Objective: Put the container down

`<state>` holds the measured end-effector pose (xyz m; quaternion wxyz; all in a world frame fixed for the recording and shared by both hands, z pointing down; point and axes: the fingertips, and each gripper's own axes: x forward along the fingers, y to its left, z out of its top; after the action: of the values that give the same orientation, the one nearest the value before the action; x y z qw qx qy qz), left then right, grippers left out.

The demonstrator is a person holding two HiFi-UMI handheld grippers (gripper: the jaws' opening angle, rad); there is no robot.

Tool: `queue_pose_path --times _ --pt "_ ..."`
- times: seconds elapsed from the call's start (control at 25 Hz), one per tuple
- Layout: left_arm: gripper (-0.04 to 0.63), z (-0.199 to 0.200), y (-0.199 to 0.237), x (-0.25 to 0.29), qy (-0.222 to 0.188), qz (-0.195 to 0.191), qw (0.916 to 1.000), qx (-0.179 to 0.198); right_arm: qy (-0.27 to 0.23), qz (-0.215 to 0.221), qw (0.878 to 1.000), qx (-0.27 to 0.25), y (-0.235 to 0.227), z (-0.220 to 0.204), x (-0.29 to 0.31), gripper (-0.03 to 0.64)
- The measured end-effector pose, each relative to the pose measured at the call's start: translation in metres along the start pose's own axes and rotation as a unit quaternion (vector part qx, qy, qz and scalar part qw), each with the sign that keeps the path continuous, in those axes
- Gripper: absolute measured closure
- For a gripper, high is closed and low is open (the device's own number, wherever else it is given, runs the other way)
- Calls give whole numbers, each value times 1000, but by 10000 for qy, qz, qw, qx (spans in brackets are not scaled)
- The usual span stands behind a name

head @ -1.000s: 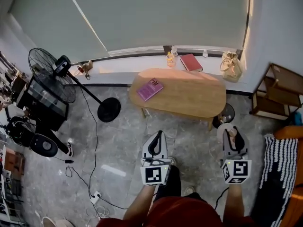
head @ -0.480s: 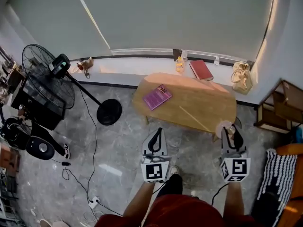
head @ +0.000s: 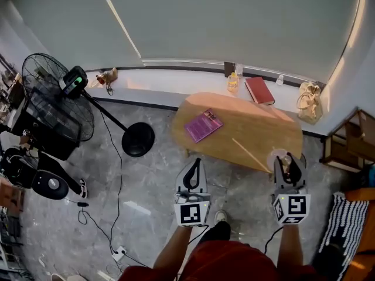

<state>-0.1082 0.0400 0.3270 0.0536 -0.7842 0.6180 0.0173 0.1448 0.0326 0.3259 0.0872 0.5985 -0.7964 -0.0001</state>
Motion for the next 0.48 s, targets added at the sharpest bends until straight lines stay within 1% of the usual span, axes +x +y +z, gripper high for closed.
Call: queue_pose_path --times 0.32,0.48 --pt "589 -9 38 31 -71 42 10000 -18 -2 117 9999 -97 26 9 46 476" --pt "589 -9 50 43 -130 135 9998 -18 -16 262 9996 -120 34 12 65 476"
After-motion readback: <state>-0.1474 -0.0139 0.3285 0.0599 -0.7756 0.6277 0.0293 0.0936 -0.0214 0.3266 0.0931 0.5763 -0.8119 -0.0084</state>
